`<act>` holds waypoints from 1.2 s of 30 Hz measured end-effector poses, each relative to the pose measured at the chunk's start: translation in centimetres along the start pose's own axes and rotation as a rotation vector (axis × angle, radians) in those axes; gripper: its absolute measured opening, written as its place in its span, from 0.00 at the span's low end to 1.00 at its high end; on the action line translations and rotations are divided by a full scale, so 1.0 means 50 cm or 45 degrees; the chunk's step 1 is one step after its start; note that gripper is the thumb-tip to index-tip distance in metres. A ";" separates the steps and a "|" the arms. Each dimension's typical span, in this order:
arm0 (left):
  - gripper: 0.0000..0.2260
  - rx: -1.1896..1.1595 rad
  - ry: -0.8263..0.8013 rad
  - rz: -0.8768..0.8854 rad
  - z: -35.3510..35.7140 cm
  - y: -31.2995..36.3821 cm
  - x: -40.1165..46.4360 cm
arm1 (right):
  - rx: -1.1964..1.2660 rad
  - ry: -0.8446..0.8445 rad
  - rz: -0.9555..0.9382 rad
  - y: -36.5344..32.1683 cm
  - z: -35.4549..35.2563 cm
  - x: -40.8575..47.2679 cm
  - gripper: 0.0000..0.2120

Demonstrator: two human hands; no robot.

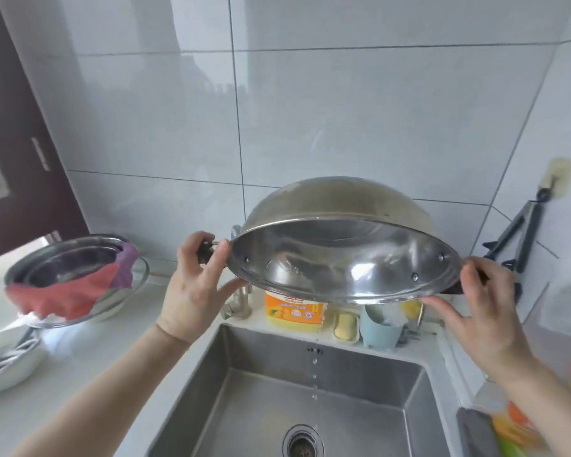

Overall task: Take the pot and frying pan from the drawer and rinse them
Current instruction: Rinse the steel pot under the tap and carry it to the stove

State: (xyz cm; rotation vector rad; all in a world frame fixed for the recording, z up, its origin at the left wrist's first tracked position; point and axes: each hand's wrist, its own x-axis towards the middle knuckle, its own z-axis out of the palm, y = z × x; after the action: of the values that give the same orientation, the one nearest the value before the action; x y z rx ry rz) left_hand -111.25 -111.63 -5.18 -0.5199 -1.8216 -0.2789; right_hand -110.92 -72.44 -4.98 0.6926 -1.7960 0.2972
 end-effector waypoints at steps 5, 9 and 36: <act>0.38 0.104 0.059 0.036 -0.017 0.022 0.048 | 0.019 0.083 -0.123 0.024 -0.010 0.041 0.35; 0.43 0.122 0.012 0.012 -0.017 0.034 0.057 | 0.038 0.040 -0.079 0.050 -0.008 0.034 0.43; 0.57 -0.638 -1.940 -1.022 0.074 -0.028 -0.084 | 0.979 -1.679 0.982 0.118 0.078 -0.081 0.53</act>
State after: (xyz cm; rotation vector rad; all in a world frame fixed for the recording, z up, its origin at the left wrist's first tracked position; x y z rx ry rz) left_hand -114.05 -112.06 -10.20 -0.2676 -3.4544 -1.1201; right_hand -116.66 -68.53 -9.24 0.7253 -3.2452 1.3273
